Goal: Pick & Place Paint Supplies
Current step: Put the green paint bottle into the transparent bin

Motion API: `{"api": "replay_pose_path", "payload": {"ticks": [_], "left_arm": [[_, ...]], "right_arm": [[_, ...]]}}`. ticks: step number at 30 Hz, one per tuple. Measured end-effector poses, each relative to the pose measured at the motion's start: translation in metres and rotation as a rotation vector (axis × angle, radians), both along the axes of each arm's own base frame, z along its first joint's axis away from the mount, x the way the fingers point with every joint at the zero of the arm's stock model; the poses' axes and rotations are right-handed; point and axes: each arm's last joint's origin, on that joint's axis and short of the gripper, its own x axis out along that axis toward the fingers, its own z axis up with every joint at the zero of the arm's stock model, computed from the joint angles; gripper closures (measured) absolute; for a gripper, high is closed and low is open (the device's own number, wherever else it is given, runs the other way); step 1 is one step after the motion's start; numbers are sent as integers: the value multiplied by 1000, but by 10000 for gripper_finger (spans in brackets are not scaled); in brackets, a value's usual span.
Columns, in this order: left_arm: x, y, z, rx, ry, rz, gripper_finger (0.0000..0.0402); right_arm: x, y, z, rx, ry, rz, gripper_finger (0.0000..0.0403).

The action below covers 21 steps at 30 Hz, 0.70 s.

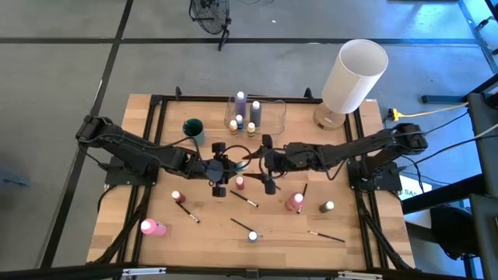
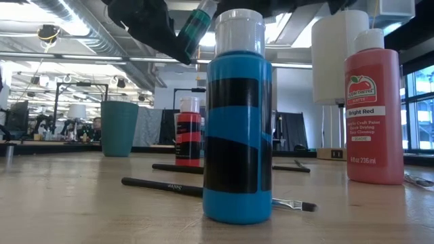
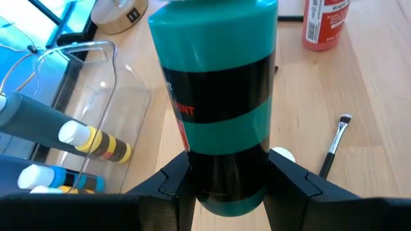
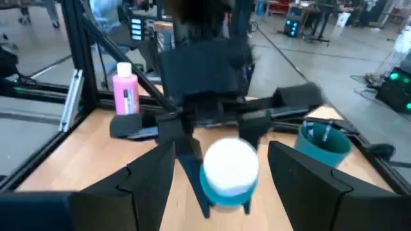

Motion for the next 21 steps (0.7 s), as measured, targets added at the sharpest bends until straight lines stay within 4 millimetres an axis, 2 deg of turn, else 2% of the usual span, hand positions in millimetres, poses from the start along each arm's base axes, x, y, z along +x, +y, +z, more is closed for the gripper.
{"api": "replay_pose_path", "payload": {"ticks": [12,21], "left_arm": [[0,0,0,1,0,1,268],[0,0,0,1,0,1,267]], "right_arm": [[7,0,8,5,-4,19,151],[11,-1,-3,1,38,8,151]]}}
